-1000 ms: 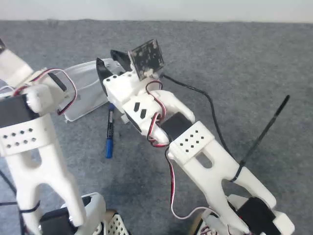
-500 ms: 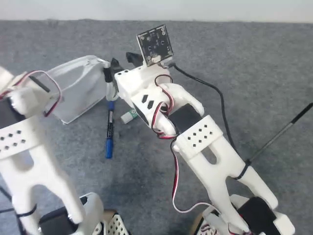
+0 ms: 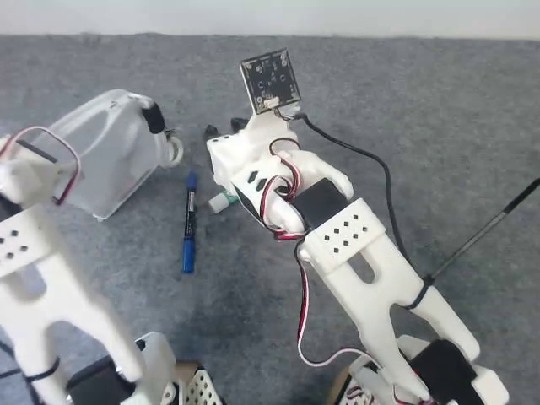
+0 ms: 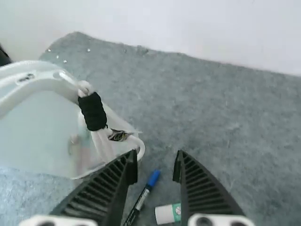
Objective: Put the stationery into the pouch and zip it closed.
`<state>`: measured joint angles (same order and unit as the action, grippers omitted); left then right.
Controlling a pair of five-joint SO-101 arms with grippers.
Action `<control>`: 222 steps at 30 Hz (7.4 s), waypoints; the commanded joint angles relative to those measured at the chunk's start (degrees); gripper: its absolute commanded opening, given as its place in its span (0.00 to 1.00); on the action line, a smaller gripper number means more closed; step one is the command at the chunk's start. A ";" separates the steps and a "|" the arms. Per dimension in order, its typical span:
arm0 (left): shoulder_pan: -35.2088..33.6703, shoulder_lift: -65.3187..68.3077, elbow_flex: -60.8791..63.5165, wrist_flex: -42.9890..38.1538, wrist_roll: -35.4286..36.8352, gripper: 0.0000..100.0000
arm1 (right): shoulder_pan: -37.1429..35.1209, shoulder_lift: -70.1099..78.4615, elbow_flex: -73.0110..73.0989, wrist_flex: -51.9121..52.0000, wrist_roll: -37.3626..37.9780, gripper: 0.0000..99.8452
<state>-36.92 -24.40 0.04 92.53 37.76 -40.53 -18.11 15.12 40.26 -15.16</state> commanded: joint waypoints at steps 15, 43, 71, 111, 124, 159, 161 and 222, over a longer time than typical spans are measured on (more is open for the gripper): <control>-0.44 -0.53 -2.33 -1.93 0.79 0.01 | 4.97 -2.15 5.36 -0.84 -0.79 0.12; -0.44 -0.35 -2.24 -2.64 0.79 0.01 | 4.62 15.16 -2.90 4.44 -15.82 0.12; -0.44 -0.35 -2.24 -2.73 0.79 0.01 | 3.12 36.35 -21.36 16.84 -25.49 0.12; -0.44 -0.35 -2.33 -2.73 0.79 0.01 | 5.32 64.13 -50.46 32.13 -25.23 0.12; -0.44 -0.35 -2.24 -2.73 0.79 0.01 | 5.85 64.75 -50.99 32.57 -25.41 0.23; -0.44 -0.35 -2.15 -2.73 0.79 0.01 | 5.85 67.65 -50.99 27.91 -25.23 0.03; -0.44 -0.35 -2.15 -2.73 0.79 0.01 | 5.85 67.65 -50.99 27.91 -25.23 0.03; 7.38 -0.88 -2.42 -0.35 -1.93 0.01 | 5.67 28.79 -50.55 62.29 -6.24 0.01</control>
<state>-31.56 -24.40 0.04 92.09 37.93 -34.90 15.30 -34.99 100.13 -22.55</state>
